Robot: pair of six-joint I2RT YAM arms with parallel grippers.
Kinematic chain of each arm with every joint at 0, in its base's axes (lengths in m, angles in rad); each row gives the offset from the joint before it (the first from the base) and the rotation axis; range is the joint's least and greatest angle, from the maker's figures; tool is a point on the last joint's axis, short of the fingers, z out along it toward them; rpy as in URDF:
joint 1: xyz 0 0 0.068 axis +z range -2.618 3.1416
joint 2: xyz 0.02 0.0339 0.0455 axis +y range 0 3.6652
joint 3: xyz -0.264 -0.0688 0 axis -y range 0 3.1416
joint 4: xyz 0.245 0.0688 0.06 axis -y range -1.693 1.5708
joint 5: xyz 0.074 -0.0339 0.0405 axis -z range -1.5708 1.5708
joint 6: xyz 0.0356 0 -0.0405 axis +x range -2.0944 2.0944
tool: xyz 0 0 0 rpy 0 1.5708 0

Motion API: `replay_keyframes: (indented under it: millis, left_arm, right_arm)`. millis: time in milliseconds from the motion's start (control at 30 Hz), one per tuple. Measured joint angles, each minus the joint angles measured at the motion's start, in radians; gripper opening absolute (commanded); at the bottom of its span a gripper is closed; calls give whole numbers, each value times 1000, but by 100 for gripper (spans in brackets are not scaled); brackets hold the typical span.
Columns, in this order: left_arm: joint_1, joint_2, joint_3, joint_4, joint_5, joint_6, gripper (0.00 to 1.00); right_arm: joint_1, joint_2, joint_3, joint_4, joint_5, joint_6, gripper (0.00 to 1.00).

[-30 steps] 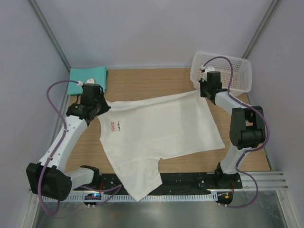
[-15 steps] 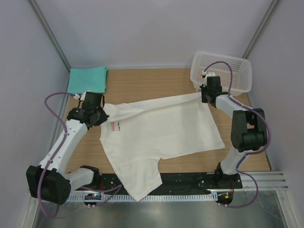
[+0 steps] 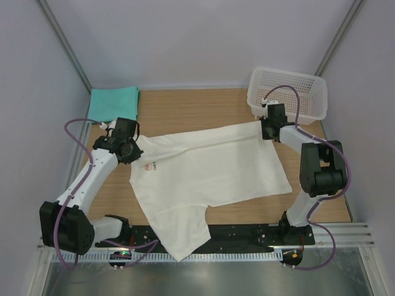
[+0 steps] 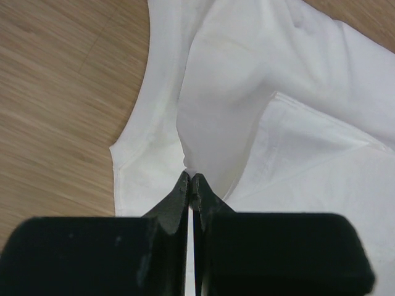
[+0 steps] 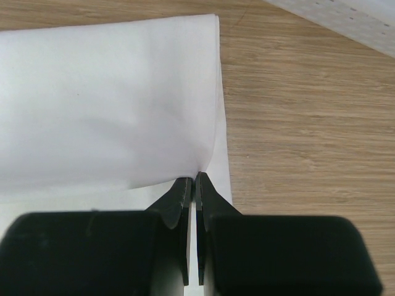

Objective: Fold and stack the t-shirts
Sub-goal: Fold the tshirt

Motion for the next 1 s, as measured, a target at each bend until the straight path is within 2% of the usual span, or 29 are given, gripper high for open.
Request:
replay_keyframes:
  millis: [267,433,467,633,667,700,800,900,1000]
  left_arm:
    - [0,107,0,17,4,10,0]
    - [0,113,0,22,3,21,0]
    - [1,114,0,22,4,22,0]
    - [1,119,0,21,10,29,1]
    - [1,117,0,18,14,30,7]
    - [1,112,0,13,14,31,26]
    - [2,66,-4,-3,14,37,48]
    - [3,-16,-11,-20,8,32,50]
    - [6,-53,-7,-27,-2,43,52]
  right_arm:
    - [0,45,0,-3,9,0,6]
    - [0,48,-9,-3,19,-3,11]
    - [0,48,-9,-3,20,-3,14]
    - [1,45,-10,-31,59,24,42]
    - [1,40,-13,-42,69,37,46]
    - [1,24,-29,-46,80,56,57]
    - [1,-101,-113,-65,106,113,64]
    - [1,-237,-144,-67,120,158,65]
    - [1,-264,-114,-38,124,188,65]
